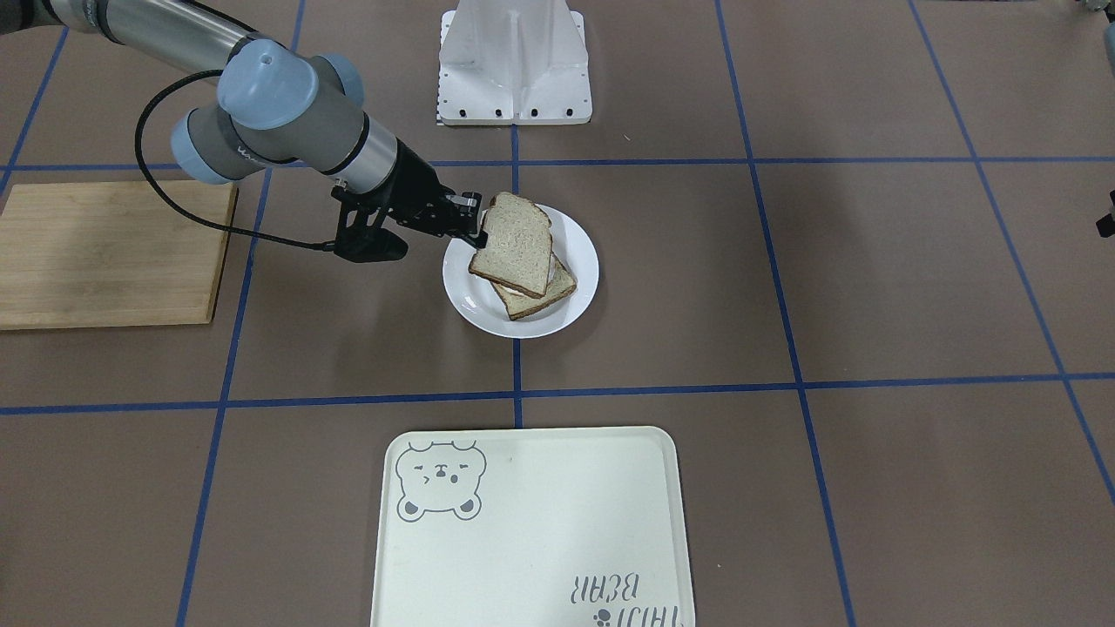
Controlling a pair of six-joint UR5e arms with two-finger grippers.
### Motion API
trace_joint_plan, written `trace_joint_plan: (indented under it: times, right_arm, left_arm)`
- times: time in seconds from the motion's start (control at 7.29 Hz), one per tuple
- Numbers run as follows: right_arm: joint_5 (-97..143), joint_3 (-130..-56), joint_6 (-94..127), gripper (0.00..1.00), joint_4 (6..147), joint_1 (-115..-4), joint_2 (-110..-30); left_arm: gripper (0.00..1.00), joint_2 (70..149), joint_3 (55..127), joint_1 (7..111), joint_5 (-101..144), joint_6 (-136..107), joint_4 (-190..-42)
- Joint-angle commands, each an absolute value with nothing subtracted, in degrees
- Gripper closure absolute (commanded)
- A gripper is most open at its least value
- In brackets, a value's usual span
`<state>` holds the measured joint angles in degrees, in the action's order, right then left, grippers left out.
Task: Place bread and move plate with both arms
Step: 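Carry the bread slice with the right gripper over the white plate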
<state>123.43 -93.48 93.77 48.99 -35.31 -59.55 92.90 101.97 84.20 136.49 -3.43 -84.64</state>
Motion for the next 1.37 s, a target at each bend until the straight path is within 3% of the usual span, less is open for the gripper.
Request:
trace_joint_plan:
  times: [0.0, 1.24]
  right_arm:
    - [125.1, -92.5, 81.9, 1.00, 49.0, -35.0, -59.8]
    - [130.8, -85.2, 65.7, 1.00, 48.8, -36.3, -55.8]
  left_arm:
    - [0.01, 92.9, 102.0, 84.2, 136.5, -3.4, -84.6]
    - [0.01, 92.9, 102.5, 84.3, 136.5, -3.4, -84.5]
